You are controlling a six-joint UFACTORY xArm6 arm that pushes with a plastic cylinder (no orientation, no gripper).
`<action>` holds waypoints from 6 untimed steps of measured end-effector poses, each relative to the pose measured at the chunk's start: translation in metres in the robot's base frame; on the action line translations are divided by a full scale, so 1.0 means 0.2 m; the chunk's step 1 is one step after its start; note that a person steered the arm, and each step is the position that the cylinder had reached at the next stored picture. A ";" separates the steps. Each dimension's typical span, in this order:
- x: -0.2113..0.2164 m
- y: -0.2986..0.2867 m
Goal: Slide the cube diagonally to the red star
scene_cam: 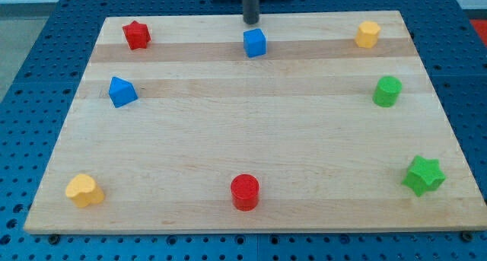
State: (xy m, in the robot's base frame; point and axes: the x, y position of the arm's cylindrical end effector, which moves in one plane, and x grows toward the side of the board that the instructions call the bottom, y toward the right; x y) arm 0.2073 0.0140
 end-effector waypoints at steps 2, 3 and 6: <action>0.25 0.06; 0.42 -0.01; 0.84 -0.21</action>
